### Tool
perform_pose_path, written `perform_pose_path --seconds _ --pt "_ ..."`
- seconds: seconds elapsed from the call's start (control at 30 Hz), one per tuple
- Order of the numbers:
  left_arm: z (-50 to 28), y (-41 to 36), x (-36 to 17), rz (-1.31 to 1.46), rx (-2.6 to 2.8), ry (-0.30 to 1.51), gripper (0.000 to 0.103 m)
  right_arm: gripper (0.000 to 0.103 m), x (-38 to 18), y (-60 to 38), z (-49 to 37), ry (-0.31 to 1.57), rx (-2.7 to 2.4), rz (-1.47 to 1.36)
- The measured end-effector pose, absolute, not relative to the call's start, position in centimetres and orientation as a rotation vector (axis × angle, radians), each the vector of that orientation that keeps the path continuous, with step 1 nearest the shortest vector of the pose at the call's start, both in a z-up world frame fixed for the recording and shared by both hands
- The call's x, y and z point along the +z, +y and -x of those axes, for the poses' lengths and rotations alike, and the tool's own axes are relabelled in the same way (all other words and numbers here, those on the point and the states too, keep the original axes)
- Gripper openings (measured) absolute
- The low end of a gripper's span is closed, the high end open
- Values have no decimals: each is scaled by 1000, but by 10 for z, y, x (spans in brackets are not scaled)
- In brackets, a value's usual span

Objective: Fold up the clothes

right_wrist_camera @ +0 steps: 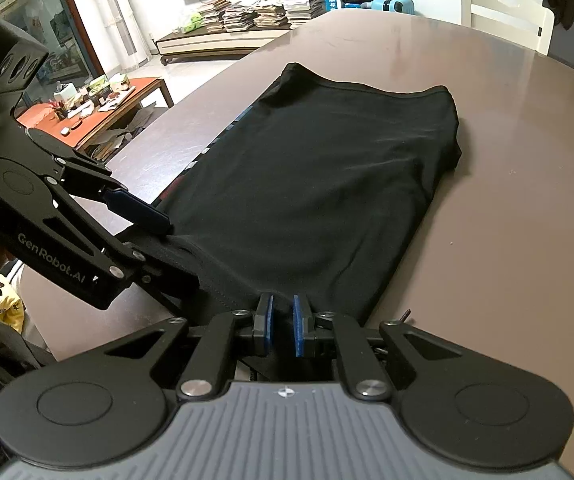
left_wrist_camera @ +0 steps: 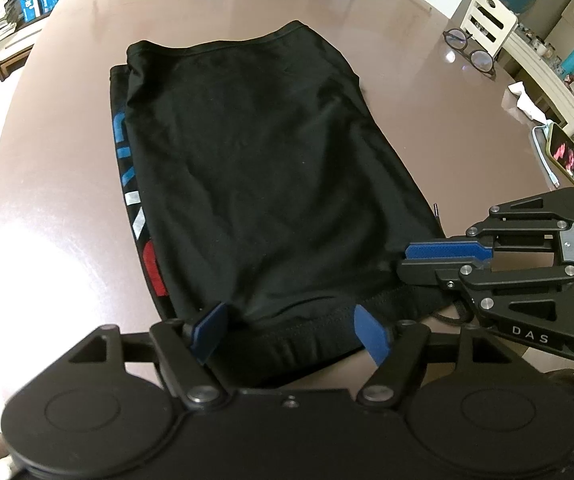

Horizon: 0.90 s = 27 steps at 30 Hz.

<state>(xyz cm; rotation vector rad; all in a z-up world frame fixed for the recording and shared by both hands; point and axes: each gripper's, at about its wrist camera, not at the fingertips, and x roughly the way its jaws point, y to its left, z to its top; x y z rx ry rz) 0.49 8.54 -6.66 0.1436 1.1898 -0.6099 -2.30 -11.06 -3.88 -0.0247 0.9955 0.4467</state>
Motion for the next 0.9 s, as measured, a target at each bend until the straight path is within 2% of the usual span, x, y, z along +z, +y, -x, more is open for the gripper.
perform_pose_path --seconds 0.9 --pt "-7 87 -68 -148 -612 1191 72 10 -39 -111 24 993 451 26"
